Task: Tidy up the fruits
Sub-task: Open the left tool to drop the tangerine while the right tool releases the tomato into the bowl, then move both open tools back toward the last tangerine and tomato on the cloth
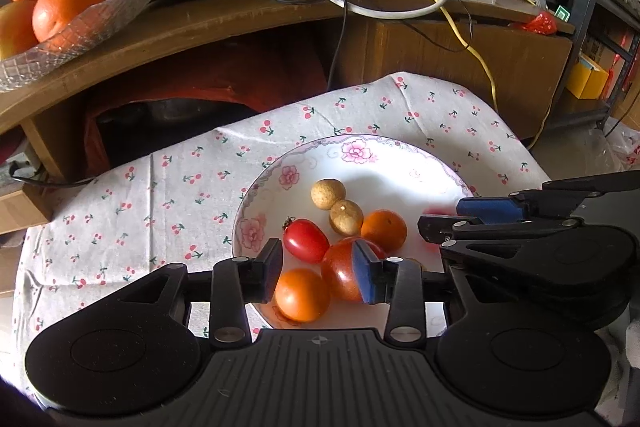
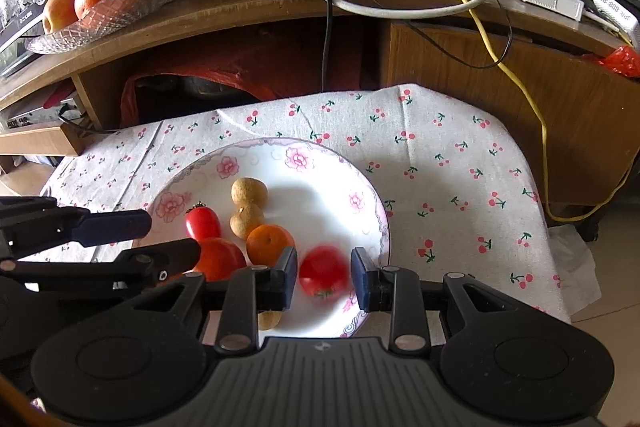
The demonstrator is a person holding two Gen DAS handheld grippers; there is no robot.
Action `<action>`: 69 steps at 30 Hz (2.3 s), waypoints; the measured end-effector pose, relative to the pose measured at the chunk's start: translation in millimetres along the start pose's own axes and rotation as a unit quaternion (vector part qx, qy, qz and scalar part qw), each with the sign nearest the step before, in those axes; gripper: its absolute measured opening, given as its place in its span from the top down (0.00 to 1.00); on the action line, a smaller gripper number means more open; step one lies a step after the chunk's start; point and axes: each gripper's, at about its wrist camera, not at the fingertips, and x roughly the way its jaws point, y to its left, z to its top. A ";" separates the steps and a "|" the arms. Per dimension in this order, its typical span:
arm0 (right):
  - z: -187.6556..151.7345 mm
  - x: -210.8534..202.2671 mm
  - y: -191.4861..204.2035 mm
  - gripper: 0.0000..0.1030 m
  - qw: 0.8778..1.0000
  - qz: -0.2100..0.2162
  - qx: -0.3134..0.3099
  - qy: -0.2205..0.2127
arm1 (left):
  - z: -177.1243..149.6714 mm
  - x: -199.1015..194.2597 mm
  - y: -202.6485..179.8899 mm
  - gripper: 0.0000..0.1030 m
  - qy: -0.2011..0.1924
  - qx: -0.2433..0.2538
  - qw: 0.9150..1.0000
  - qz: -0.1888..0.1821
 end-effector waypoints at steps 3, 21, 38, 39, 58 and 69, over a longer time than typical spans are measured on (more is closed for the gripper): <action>0.7 -1.6 -1.4 0.69 1.000 0.006 0.005 -0.004 | 0.3 -1.9 1.7 0.51 -0.003 -0.005 1.000 -0.001; -0.1 -21.5 3.6 0.66 1.000 0.019 0.002 -0.020 | -1.9 -19.1 10.6 0.38 -0.018 -0.003 1.000 -0.002; -55.8 -70.8 52.0 0.66 0.996 0.067 -0.060 0.005 | -32.3 -48.1 34.5 0.35 0.007 -0.003 1.000 -0.018; -58.9 -69.8 58.0 0.66 0.995 0.071 -0.067 0.008 | -33.6 -48.7 36.1 0.34 0.009 -0.004 1.000 -0.019; -72.4 -11.2 97.3 0.71 0.989 0.106 -0.085 0.050 | -43.2 -37.5 50.5 0.32 0.030 -0.012 0.999 -0.033; -86.3 -42.3 69.6 0.74 0.990 0.094 -0.081 0.066 | -51.0 -14.6 36.0 0.45 0.065 -0.008 0.996 -0.067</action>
